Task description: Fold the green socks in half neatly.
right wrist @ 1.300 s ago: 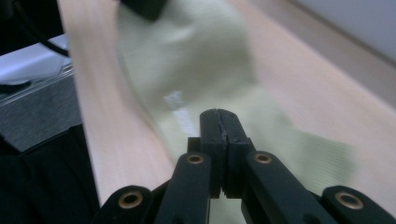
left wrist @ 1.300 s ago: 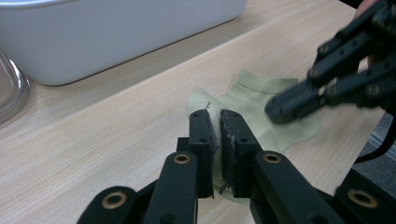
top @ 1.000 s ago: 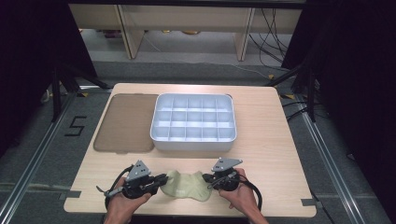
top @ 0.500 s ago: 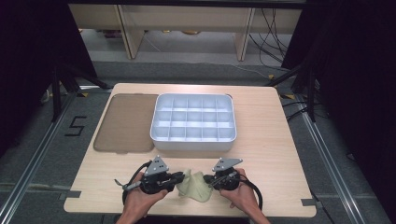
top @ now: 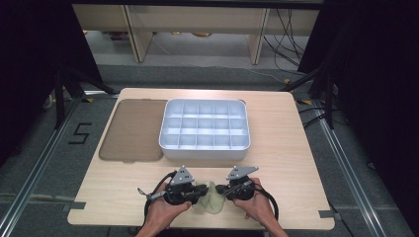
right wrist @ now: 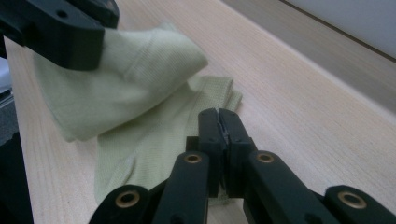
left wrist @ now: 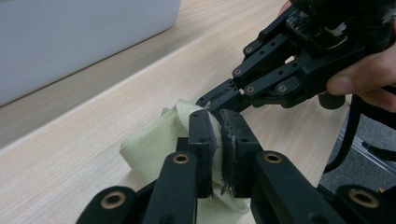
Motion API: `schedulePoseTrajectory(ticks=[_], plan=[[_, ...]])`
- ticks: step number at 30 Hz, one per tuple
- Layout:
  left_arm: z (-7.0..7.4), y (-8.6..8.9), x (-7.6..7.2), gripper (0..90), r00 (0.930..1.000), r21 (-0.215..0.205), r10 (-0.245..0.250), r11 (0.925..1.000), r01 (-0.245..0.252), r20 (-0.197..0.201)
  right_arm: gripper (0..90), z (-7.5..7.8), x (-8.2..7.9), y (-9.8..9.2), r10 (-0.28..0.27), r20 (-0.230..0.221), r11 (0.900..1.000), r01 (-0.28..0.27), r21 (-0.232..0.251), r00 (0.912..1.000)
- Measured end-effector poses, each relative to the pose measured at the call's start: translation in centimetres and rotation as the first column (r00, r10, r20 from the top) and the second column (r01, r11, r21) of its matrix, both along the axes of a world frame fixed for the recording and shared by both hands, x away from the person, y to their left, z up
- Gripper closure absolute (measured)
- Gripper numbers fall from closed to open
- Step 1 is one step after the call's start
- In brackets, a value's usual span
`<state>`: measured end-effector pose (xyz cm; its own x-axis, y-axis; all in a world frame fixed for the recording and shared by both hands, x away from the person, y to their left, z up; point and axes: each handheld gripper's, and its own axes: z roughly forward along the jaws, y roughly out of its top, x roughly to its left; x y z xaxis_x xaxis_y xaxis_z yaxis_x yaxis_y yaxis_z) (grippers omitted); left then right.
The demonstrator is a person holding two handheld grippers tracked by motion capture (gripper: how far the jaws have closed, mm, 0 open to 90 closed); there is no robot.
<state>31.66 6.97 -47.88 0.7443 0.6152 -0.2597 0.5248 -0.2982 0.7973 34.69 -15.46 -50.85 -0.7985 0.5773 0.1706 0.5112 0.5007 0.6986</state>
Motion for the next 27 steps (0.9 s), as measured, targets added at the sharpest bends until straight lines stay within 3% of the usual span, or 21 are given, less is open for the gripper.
schedulePoseTrajectory(ticks=[8,10,12,15,17,19,21,22,23,24,25,27], plan=[[-0.5,-0.8,0.5,82.0,0.9999,-0.002,0.002,1.0000,-0.002,-0.015,86.2,0.0,0.1,-0.1,-0.001,0.003,1.000,0.001,0.007,1.0000],[-0.6,-0.8,0.5,81.6,0.9999,0.007,0.003,1.0000,-0.003,-0.015,85.7,0.0,0.2,-0.3,0.000,0.003,1.000,0.000,0.020,1.0000],[-0.9,-1.0,0.5,81.5,0.9998,-0.005,0.008,1.0000,-0.008,-0.016,85.4,0.7,0.2,-0.9,-0.027,0.005,0.997,0.026,0.068,0.9996],[-0.9,-1.2,0.5,81.5,0.9998,0.005,-0.006,1.0000,0.006,-0.017,85.3,1.3,0.2,-1.4,-0.044,0.019,0.996,0.042,0.075,0.9989],[-1.0,-1.6,0.6,81.5,0.9999,0.024,-0.014,0.9996,0.014,-0.008,84.8,1.6,0.2,-2.2,-0.069,0.013,0.992,0.068,0.104,0.9975],[-1.1,-1.8,0.6,81.5,0.9995,0.035,-0.022,0.9991,0.023,-0.023,84.6,1.8,0.0,-2.6,-0.098,-0.003,0.990,0.098,0.101,0.9951],[-1.2,-2.0,0.6,81.3,0.9998,0.034,-0.016,0.9993,0.016,-0.010,83.7,1.8,0.1,-3.0,-0.095,0.009,0.991,0.094,0.090,0.9954],[-1.2,-2.3,0.6,80.7,0.9992,0.041,-0.039,0.9984,0.039,-0.010,83.4,1.7,0.1,-3.1,-0.103,0.014,0.990,0.101,0.100,0.9946],[-1.4,-2.6,0.5,79.8,0.9998,0.033,-0.020,0.9993,0.020,-0.003,83.4,1.9,-0.1,-3.2,-0.111,-0.014,0.989,0.111,0.098,0.9938],[-1.4,-2.6,0.5,78.6,0.9998,0.033,-0.020,0.9993,0.020,-0.003,83.4,1.9,-0.1,-3.2,-0.111,-0.014,0.989,0.111,0.098,0.9938],[-1.5,-2.8,0.6,77.4,0.9991,0.035,-0.038,0.9986,0.038,-0.019,83.1,1.8,0.0,-3.5,-0.107,0.016,0.988,0.104,0.115,0.9942],[-1.6,-3.2,0.6,75.4,0.9978,0.024,-0.054,0.9982,0.055,-0.038,82.8,2.1,-0.2,-3.8,-0.124,-0.008,0.987,0.124,0.101,0.9922]])
